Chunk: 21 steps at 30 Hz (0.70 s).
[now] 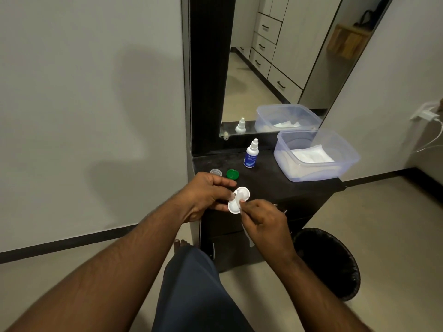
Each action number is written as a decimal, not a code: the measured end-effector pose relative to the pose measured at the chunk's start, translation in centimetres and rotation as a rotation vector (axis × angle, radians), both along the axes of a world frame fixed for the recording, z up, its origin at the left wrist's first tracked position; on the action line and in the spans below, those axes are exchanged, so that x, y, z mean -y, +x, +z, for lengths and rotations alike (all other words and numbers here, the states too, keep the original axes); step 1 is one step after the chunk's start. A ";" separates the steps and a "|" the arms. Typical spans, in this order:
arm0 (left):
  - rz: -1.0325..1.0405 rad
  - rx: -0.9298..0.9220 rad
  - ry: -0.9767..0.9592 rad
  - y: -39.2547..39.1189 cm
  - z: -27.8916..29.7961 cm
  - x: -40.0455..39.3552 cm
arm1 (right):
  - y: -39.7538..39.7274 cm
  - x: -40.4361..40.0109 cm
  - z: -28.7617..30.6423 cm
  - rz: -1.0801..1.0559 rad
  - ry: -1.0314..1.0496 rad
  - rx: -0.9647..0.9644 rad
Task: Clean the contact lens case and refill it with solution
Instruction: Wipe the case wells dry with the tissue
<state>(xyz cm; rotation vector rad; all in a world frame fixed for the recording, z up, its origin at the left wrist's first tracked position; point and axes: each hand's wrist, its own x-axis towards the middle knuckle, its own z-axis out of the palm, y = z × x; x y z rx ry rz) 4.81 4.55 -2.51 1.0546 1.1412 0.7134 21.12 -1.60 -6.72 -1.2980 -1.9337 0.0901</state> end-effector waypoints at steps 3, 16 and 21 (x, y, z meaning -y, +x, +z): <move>0.006 0.002 0.012 0.1 0.1 0.0 | -0.3 0.0 0.0 -0.004 -0.030 0.020; -0.050 0.047 -0.019 -0.6 0.5 -0.3 | 1.1 -2.1 3.2 0.256 -0.091 0.435; -0.038 0.034 -0.030 -0.4 0.2 -0.8 | 1.6 -2.5 3.2 0.256 -0.118 0.485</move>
